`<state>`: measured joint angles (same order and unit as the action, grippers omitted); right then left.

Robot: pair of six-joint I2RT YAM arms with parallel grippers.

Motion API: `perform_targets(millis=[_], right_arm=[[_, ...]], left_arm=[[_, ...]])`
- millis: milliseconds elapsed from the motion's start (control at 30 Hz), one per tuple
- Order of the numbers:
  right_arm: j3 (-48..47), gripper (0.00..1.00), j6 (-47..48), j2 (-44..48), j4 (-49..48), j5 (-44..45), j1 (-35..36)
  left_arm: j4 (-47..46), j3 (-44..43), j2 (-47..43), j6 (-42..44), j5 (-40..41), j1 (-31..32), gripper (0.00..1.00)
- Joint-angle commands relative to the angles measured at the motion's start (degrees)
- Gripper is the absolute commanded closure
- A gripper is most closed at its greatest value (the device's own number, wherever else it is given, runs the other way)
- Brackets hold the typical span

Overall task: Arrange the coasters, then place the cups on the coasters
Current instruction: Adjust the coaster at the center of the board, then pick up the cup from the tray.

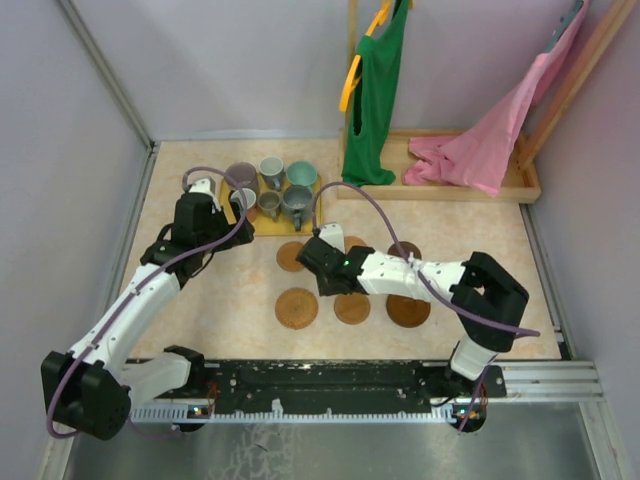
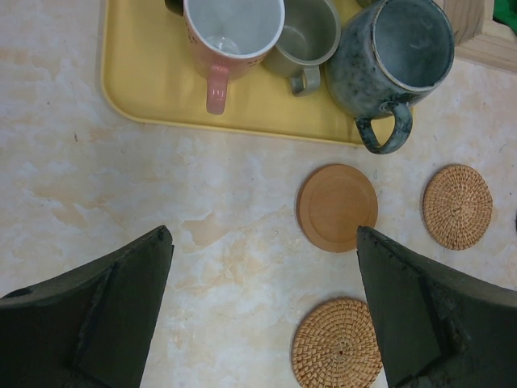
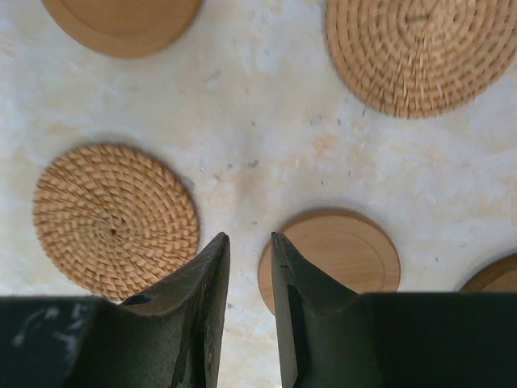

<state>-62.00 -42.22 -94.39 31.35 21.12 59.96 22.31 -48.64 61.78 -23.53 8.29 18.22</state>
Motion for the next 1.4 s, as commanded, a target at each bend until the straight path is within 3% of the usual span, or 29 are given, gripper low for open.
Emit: perform_targets(millis=[0, 233, 333, 667, 1067, 1367], right_arm=[[-5.47, 0.7, 3.97, 1.87, 0.47, 3.83, -0.62], [-10.71, 0.6, 7.46, 0.3, -0.24, 2.38, -2.91], [-13.19, 0.5, 8.6, 0.15, -0.32, 2.38, -3.99], [-22.36, 0.38, 13.79, -6.51, -0.47, 2.92, -6.57], [-34.57, 0.37, 19.62, -16.42, -0.62, 0.16, -9.06], [-39.28, 0.45, 18.98, -22.45, -3.79, -0.25, -11.37]], left_arm=[[-0.24, 0.27, -1.17, 0.45, 0.03, -0.38, 0.0], [0.02, 0.39, -1.89, 0.26, 0.84, -0.38, 0.0], [-0.07, 0.4, -2.1, 0.16, 1.26, -0.38, 0.0], [2.04, -1.04, -2.68, -1.61, 4.43, -0.51, 0.0], [4.11, -0.43, -4.08, 0.27, 6.94, -0.68, 0.0], [5.21, 1.0, -6.55, -0.32, 6.47, -0.73, 0.0]])
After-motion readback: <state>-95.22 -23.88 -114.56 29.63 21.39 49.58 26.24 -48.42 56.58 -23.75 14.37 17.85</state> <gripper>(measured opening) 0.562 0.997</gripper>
